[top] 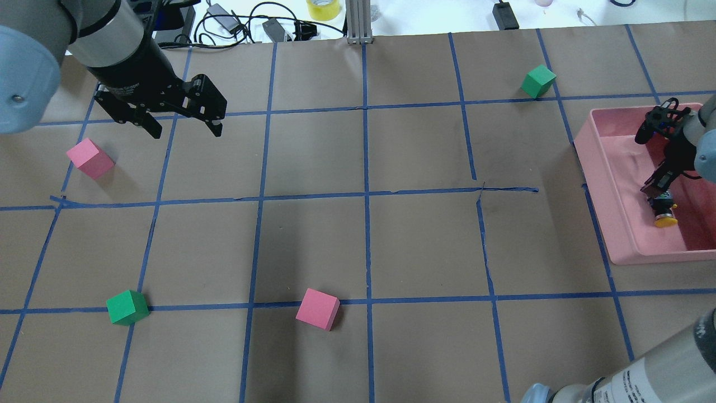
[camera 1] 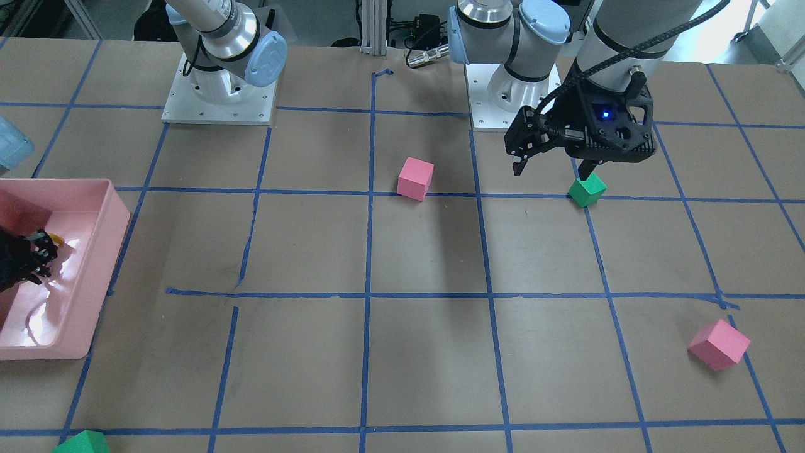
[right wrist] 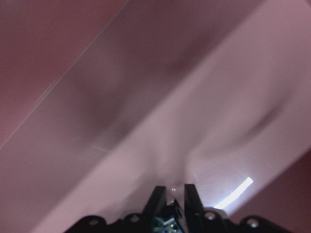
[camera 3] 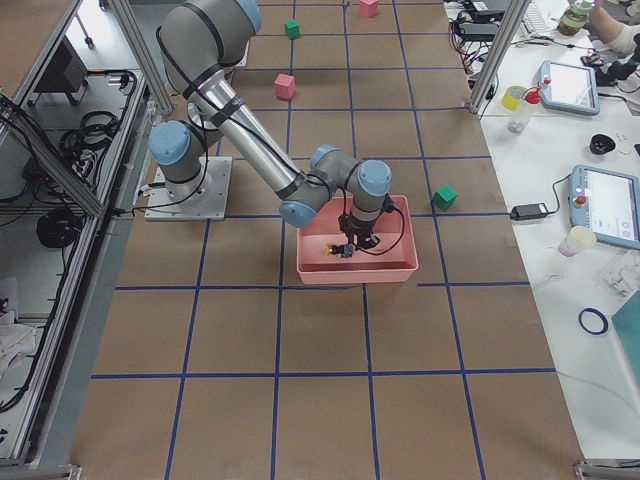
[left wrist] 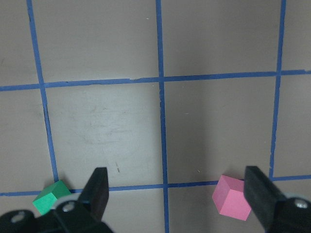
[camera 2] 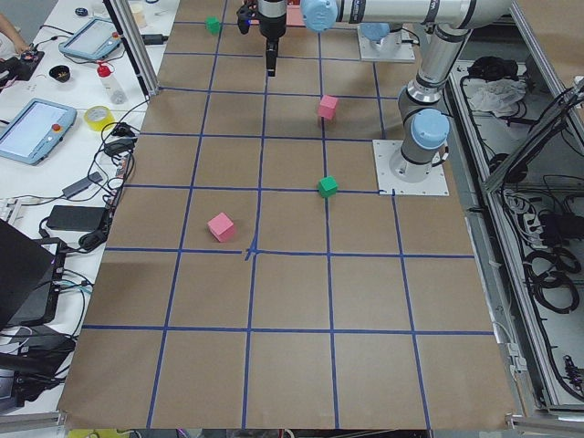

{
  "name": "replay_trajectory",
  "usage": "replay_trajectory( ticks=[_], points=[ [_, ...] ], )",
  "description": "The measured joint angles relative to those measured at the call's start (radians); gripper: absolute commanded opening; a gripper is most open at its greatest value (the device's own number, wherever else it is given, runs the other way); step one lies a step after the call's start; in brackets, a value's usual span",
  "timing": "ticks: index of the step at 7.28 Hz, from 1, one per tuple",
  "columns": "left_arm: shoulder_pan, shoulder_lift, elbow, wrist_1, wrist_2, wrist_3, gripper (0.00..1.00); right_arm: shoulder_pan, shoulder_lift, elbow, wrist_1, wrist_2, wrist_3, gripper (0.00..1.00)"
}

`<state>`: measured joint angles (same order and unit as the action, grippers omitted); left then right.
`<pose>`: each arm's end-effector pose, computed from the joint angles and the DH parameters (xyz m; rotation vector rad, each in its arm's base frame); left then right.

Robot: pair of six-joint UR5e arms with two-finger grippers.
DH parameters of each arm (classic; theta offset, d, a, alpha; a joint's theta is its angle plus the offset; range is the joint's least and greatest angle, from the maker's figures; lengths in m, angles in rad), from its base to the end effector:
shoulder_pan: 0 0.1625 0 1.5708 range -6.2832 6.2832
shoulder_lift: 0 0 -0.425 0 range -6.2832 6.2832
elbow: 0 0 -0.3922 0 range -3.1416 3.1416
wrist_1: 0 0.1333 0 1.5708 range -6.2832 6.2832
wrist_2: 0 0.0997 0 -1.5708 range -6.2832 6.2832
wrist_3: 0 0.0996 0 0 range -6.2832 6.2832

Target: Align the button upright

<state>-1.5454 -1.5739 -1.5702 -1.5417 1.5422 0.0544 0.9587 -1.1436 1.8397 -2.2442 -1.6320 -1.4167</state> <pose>-0.1235 -0.4991 0.4896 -0.0457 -3.1135 0.0431 -0.2260 -0.5433 0.1962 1.2253 -2.8769 -0.1000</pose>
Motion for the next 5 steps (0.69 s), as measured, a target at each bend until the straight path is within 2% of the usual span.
replay_trajectory(
  ticks=[3, 5],
  points=[
    [-0.001, 0.0, -0.001, 0.0, -0.003, 0.0, 1.0, 0.012, -0.026, -0.009, 0.016, -0.006, 0.021, 0.0],
    [-0.001, 0.0, -0.001, 0.0, -0.003, 0.002, 1.0, 0.045, -0.082, -0.031, 0.08, -0.023, 0.072, 0.0]
  ],
)
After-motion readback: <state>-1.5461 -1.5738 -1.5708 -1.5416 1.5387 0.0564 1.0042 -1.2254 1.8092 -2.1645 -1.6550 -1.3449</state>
